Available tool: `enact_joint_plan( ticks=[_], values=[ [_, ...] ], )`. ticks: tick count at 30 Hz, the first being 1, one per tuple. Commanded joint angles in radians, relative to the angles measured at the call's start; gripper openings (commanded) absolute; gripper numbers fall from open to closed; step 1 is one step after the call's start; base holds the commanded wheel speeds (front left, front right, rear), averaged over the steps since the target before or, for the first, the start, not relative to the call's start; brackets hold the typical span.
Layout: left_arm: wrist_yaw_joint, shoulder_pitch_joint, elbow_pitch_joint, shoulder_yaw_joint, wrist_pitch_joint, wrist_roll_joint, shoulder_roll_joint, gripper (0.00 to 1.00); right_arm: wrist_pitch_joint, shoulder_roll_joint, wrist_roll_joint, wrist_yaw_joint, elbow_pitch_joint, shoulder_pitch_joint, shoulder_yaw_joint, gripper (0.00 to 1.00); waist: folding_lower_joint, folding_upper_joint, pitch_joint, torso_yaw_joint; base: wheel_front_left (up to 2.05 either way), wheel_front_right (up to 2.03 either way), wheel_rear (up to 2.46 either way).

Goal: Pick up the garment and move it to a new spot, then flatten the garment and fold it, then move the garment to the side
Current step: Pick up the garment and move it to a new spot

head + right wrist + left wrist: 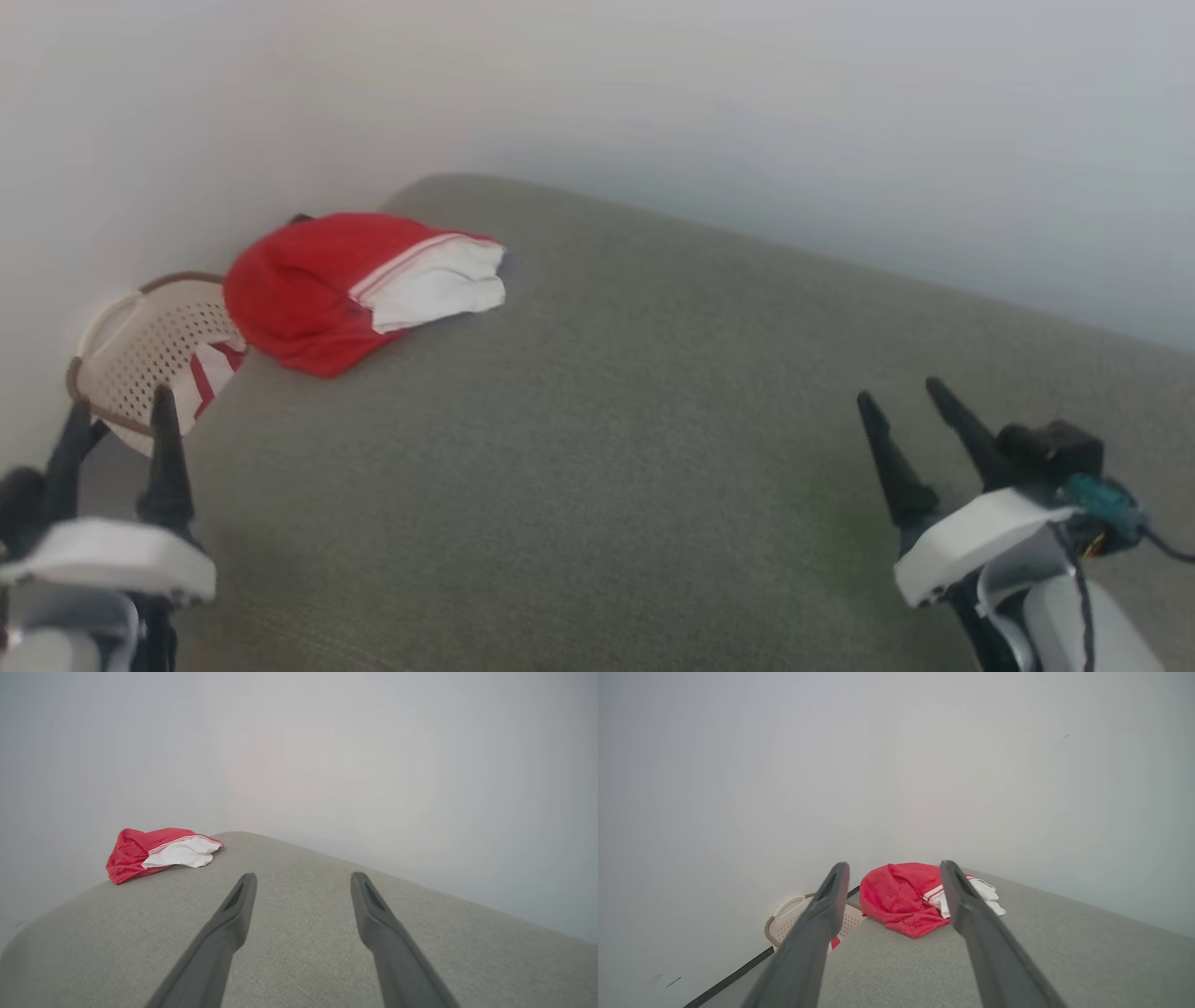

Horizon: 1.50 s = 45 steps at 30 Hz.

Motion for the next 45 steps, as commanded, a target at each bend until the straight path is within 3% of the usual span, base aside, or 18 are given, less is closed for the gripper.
enact_joint_plan(
  ticks=[1, 11, 17, 27, 31, 37, 43, 45],
  values=[
    [-0.009, -0.049, 0.004, 0.004, 0.012, -0.012, 0.006, 1.0, 0.011, -0.015, -0.004, 0.0, -0.02, -0.023, -0.004, 1.0, 0.0, -0.0001, 0.055, -0.041, 0.0, 0.0, 0.0],
    [-0.035, -0.279, 0.089, 0.005, 0.101, -0.062, 0.046, 1.0, 0.067, -0.094, -0.019, -0.001, -0.128, -0.089, -0.028, 1.0, 0.0, -0.0001, 0.245, -0.148, 0.0, 0.0, 0.0],
    [-0.068, -0.441, 0.215, -0.002, 0.141, -0.082, 0.091, 1.0, 0.1, -0.137, -0.025, 0.0, -0.207, -0.125, -0.047, 1.0, 0.0, -0.0001, 0.368, -0.207, 0.0, 0.0, 0.0],
    [-0.093, -0.709, 0.515, -0.054, 0.258, -0.087, 0.121, 1.0, 0.158, -0.193, -0.033, 0.0, -0.351, -0.174, -0.091, 1.0, 0.0, -0.0001, 0.554, -0.261, 0.0, 0.0, 0.0],
    [-0.073, -0.809, 0.665, -0.06, 0.329, -0.105, 0.118, 1.0, 0.184, -0.21, -0.039, 0.0, -0.399, -0.174, -0.109, 1.0, 0.0, -0.0001, 0.608, -0.273, 0.0, 0.0, 0.0],
    [-0.073, -0.921, 0.883, -0.1, 0.428, -0.091, 0.105, 1.0, 0.213, -0.218, -0.042, 0.0, -0.454, -0.17, -0.119, 1.0, 0.0, -0.0001, 0.653, -0.282, 0.0, 0.0, 0.0],
    [-0.085, -0.97, 1.011, -0.119, 0.442, -0.096, 0.081, 1.0, 0.236, -0.222, -0.05, 0.0, -0.476, -0.18, -0.119, 1.0, 0.0, -0.0001, 0.66, -0.278, 0.0, 0.0, 0.0],
    [-0.08, -0.985, 1.038, -0.121, 0.422, -0.094, 0.08, 0.0, 0.241, -0.221, -0.052, 0.0, -0.477, -0.184, -0.12, 1.0, 0.0, -0.0001, 0.658, -0.275, 0.0, 0.0, 0.0]
  ],
)
